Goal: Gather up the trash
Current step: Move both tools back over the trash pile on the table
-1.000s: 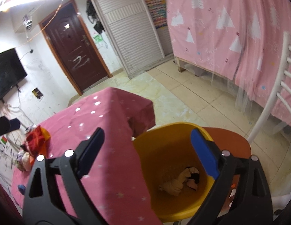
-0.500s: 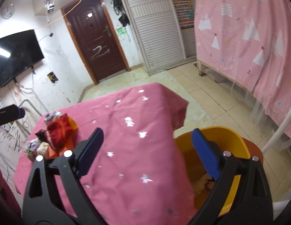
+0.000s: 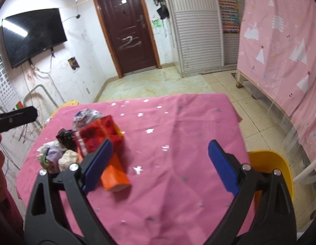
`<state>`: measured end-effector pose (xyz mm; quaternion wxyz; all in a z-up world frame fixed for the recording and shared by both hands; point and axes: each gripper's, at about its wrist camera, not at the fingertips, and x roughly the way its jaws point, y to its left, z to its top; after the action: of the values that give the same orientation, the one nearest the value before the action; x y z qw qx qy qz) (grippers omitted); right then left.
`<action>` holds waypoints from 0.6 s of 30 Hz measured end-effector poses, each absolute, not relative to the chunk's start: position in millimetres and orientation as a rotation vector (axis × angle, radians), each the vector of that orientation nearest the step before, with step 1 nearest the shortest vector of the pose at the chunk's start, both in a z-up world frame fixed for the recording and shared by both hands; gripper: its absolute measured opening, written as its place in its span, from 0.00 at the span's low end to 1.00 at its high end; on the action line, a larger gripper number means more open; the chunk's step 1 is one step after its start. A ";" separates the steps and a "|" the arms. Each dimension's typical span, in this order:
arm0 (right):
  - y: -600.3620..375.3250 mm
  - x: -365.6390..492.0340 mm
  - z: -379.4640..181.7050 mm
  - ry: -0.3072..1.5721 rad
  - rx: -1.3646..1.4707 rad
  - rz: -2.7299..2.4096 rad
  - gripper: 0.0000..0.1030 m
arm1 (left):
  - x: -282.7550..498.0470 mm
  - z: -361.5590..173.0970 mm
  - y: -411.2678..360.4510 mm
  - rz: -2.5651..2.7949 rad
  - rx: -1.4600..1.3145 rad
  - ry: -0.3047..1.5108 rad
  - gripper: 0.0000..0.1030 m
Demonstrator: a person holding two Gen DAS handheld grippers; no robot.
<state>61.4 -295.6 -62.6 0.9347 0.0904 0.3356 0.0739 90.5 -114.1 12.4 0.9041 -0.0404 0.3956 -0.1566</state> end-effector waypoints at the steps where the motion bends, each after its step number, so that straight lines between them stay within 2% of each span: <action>1: -288.2 63.6 -62.0 0.691 0.177 0.162 0.88 | 91.0 10.0 -105.6 -0.318 -0.094 0.821 0.72; 6: -262.3 71.4 -60.1 0.710 0.168 0.211 0.88 | 95.1 -3.7 -73.2 -0.267 -0.103 0.847 0.79; 18: -210.9 84.6 -63.1 0.747 0.105 0.264 0.92 | 101.3 -48.9 -29.1 -0.272 -0.117 0.948 0.80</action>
<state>84.5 -210.9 -63.1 0.9213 0.0509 0.3634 0.1286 101.3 -29.1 -48.9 0.8792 -0.0560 0.4548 -0.1306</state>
